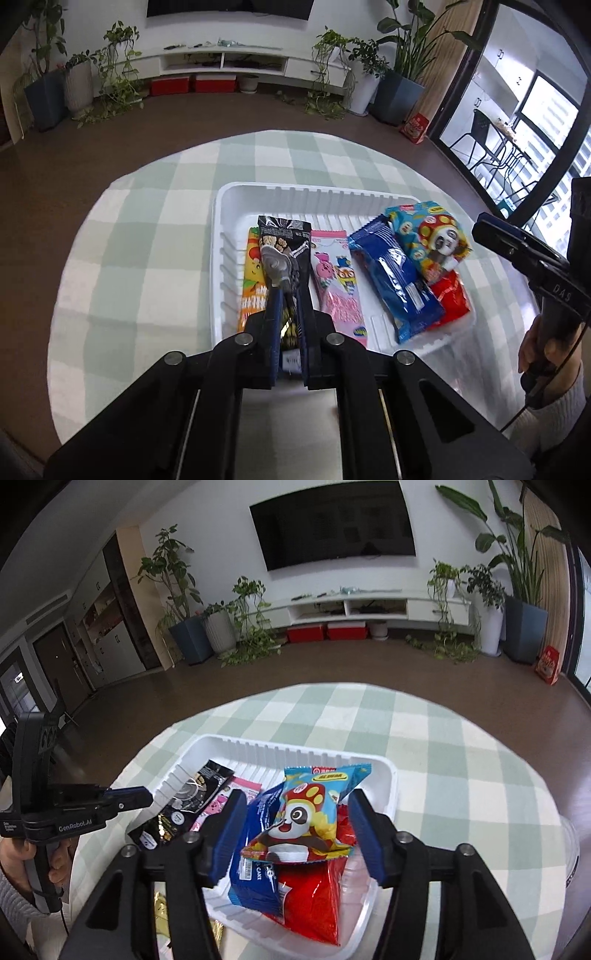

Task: Organize snacks
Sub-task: 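Carry the black packet and panda bag into the white tray, release both, then grasp the green nut packet with left tool while right tool grasps the pink wrapped stick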

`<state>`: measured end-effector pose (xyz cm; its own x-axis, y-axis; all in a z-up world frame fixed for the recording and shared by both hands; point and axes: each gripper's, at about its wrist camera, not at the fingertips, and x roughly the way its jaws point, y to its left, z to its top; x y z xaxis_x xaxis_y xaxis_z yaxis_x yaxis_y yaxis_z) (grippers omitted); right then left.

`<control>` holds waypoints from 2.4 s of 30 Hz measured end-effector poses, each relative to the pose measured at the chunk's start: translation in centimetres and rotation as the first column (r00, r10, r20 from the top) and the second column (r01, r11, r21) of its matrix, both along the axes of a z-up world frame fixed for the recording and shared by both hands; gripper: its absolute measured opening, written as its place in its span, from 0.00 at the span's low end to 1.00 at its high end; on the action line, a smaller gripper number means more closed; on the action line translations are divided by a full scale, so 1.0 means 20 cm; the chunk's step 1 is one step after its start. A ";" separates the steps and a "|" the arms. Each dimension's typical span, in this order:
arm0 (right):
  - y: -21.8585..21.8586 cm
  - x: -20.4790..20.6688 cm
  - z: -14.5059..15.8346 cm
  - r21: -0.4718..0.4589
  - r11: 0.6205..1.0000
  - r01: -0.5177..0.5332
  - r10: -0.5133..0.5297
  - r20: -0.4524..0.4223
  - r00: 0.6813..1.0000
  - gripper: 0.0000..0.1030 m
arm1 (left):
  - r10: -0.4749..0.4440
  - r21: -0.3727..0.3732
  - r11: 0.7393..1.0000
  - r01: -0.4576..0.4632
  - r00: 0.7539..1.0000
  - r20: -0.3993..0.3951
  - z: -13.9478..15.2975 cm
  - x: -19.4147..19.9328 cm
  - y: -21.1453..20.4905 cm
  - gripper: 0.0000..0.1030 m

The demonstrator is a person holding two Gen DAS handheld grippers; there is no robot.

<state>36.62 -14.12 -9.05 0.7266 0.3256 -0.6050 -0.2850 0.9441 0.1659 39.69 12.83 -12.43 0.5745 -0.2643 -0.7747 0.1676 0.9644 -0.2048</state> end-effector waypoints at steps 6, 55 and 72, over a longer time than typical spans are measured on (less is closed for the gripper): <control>0.05 -0.29 0.08 -0.032 0.997 -0.072 0.073 0.061 0.995 0.67 | -0.024 0.009 1.000 0.024 0.999 0.030 0.07 -0.32 0.01 0.07; 0.33 -0.62 -0.46 -0.363 0.801 -0.476 0.430 -0.204 0.880 0.74 | -0.136 -0.012 0.991 0.137 0.959 -0.247 -0.25 -1.30 -0.19 0.07; 0.32 -0.59 -0.46 -0.347 0.817 -0.460 0.421 -0.186 0.888 0.74 | -0.135 0.059 0.987 0.151 0.966 -0.220 -0.25 -1.32 -0.22 0.08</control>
<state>24.85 -7.64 -18.33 0.4913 0.3340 -0.8044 -0.6865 0.7169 -0.1216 13.29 8.39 -17.41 0.3531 -0.2681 -0.8963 0.2650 0.9475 -0.1790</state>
